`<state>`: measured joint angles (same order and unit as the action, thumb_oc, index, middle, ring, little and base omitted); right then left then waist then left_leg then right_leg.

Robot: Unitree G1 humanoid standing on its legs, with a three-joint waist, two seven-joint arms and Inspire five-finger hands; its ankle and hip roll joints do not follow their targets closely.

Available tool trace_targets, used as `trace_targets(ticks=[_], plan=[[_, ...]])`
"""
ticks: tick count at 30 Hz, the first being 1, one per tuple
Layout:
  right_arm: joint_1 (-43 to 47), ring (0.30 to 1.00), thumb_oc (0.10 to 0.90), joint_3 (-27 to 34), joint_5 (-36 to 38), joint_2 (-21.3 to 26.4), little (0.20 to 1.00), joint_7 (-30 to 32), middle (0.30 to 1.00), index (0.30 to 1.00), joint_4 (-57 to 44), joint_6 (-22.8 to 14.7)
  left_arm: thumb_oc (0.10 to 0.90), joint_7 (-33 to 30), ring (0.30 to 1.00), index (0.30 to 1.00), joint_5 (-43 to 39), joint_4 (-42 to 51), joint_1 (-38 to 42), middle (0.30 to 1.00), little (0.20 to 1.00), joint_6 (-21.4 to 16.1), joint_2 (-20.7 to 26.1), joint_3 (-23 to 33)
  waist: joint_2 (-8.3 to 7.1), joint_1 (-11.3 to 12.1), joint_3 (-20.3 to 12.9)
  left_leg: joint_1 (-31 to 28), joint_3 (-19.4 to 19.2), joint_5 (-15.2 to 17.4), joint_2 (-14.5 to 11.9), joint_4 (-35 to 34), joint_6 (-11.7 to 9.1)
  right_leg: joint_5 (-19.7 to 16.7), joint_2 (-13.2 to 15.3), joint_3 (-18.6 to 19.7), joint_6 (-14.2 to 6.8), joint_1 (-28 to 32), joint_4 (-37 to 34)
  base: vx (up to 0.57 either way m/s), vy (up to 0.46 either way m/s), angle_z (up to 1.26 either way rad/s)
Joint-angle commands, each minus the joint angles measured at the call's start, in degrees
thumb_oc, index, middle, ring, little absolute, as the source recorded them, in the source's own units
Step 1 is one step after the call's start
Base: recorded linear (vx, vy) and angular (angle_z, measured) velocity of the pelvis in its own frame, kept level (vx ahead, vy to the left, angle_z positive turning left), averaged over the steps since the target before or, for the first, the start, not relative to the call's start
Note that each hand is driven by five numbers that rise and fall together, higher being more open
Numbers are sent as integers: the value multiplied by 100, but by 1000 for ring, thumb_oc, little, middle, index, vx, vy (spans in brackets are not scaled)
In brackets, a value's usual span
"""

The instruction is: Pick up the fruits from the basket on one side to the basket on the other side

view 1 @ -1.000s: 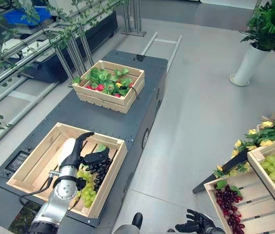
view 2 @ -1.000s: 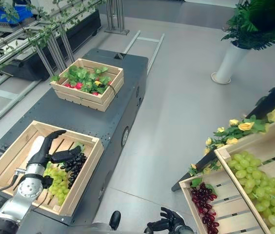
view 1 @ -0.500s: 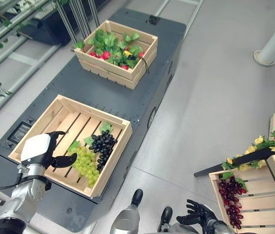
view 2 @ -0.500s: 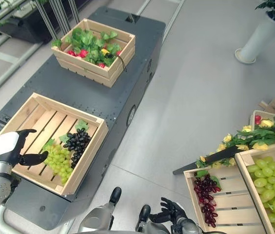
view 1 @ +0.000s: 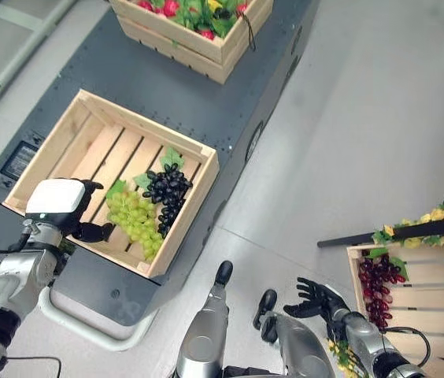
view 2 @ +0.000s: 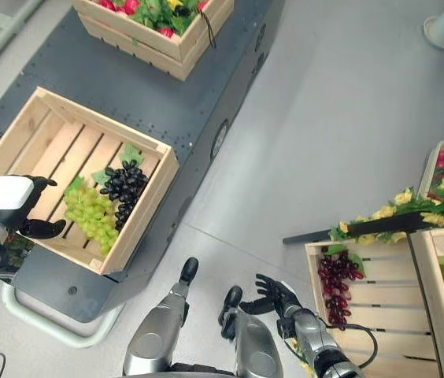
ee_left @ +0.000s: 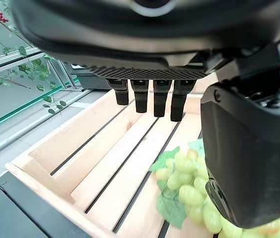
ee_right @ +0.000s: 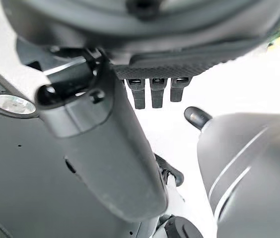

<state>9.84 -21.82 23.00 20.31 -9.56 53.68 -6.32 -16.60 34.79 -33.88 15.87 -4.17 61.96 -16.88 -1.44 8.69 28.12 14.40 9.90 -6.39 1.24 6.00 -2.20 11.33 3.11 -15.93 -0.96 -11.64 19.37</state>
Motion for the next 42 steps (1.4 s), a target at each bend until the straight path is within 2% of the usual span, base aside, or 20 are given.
trace_targets(ticks=[1, 5, 10, 11, 18, 21, 24, 27, 33, 39, 42], plan=[[-328, 900, 800, -247, 175, 383, 900, -194, 900, 900, -306, -150, 800, -246, 900, 900, 554, 58, 146, 900, 900, 224, 418, 307, 40, -131, -131, 490, -581, 711, 308, 1057, 143, -203, -263, 108, 145, -172, 119, 11, 44, 2], [-196, 900, 800, -293, 183, 466, 900, -219, 900, 900, -255, -123, 800, -510, 900, 900, 705, -13, 448, 900, 900, 472, 529, 39, 18, -151, 13, 766, -667, 704, 293, 1226, 135, -128, -304, 167, 182, -375, 331, -16, 39, 1], [-117, 900, 800, -334, 179, 479, 900, -207, 900, 900, -273, -134, 800, -602, 900, 900, 290, -107, 787, 900, 900, 652, 578, -98, -27, -157, 120, 1027, -728, 736, 294, 1436, 146, -57, -311, 206, 195, -654, 608, -40, 15, -3], [-106, 900, 800, -314, 374, 454, 900, -174, 900, 900, -294, -76, 800, -632, 900, 900, 289, -202, 871, 900, 900, 700, 510, -84, -68, -145, 166, 1115, -734, 759, 280, 1526, 144, -15, -309, 181, 212, -699, 692, -34, -11, -4], [-48, 900, 800, -262, 430, 391, 900, -217, 900, 900, -310, -38, 800, -770, 900, 900, 473, -484, 1122, 900, 900, 802, 423, -274, -147, -178, 168, 1321, -778, 741, 241, 1574, 106, -25, -382, 256, 207, -786, 652, -15, 15, -1], [-46, 900, 800, -261, 396, 381, 900, -249, 900, 900, -304, -29, 800, -875, 900, 900, 525, -498, 1238, 900, 900, 995, 419, -348, -181, -186, 168, 1373, -798, 758, 234, 1616, 102, -10, -406, 273, 216, -784, 649, -2, 7, 0], [-78, 900, 800, -287, 419, 357, 900, -287, 900, 900, -280, -70, 800, -1256, 900, 900, 557, -609, 1310, 900, 900, 1259, 410, -353, -249, -193, 168, 1416, -809, 795, 223, 1688, 92, -4, -434, 302, 213, -748, 630, 0, 0, 0], [-96, 900, 800, -309, 385, 316, 900, -309, 900, 900, -289, -71, 800, -1396, 900, 900, 688, -791, 1378, 900, 900, 1363, 364, -303, -307, -209, 168, 1429, -816, 808, 208, 1710, 88, -19, -462, 328, 201, -711, 586, 11, -4, -2], [-58, 900, 800, -338, 384, 282, 900, -302, 900, 900, -293, -42, 800, -1320, 900, 900, 1013, -943, 1463, 900, 900, 1486, 354, -370, -352, -221, 168, 1458, -825, 807, 185, 1688, 85, -35, -503, 359, 203, -660, 483, 3, -2, -1], [-59, 900, 800, -323, 392, 308, 900, -340, 900, 900, -273, -2, 800, -1183, 900, 900, 1640, -799, 1676, 900, 900, 1631, 454, -627, -332, -279, 168, 1494, -875, 856, 176, 1742, 90, -47, -488, 384, 197, -671, 449, 13, 7, -2], [-59, 900, 800, -322, 362, 334, 900, -367, 900, 900, -261, 6, 800, -928, 900, 900, 1831, -716, 1777, 900, 900, 1500, 493, -793, -309, -319, 168, 1552, -895, 870, 183, 1794, 89, -67, -469, 405, 186, -722, 464, 37, 46, -3]])
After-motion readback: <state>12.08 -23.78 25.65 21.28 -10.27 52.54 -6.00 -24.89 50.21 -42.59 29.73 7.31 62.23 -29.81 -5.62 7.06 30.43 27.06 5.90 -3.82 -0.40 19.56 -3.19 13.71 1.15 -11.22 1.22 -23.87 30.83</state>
